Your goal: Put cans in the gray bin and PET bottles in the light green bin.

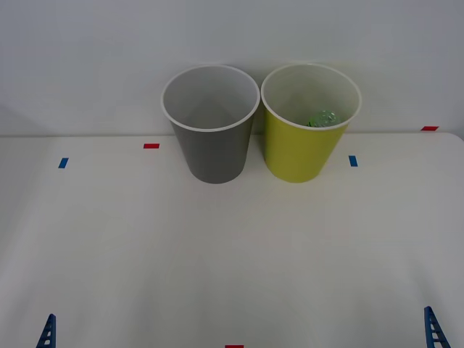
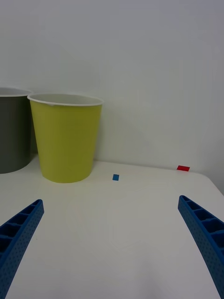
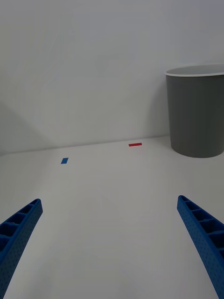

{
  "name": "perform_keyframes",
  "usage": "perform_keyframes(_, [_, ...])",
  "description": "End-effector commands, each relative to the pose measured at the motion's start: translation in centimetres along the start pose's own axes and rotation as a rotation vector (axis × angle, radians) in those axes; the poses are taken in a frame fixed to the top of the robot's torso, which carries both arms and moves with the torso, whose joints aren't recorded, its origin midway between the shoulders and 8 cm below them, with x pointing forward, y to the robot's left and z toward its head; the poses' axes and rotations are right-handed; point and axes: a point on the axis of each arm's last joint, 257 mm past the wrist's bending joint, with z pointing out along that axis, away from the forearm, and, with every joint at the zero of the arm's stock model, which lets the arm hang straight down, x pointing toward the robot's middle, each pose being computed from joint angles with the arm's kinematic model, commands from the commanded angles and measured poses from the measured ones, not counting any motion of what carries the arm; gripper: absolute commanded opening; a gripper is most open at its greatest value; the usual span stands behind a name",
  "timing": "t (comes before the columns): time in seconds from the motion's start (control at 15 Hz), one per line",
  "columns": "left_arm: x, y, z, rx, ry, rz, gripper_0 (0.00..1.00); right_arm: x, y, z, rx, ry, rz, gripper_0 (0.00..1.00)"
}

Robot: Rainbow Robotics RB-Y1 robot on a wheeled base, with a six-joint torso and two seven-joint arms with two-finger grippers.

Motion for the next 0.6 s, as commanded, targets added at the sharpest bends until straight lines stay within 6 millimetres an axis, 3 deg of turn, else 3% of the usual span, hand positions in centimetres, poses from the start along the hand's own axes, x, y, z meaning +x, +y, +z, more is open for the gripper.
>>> perform_keyframes(0.07, [0.00, 0.00, 0.00, 0.000, 0.000, 0.000, 1.00, 0.01, -0.01, 0.00, 0.000, 0.000, 0.000, 1.00])
perform_keyframes(0.6, [0.00, 0.00, 0.00, 0.000, 0.000, 0.000, 1.00, 0.01, -0.01, 0.00, 0.000, 0.000, 0.000, 1.00])
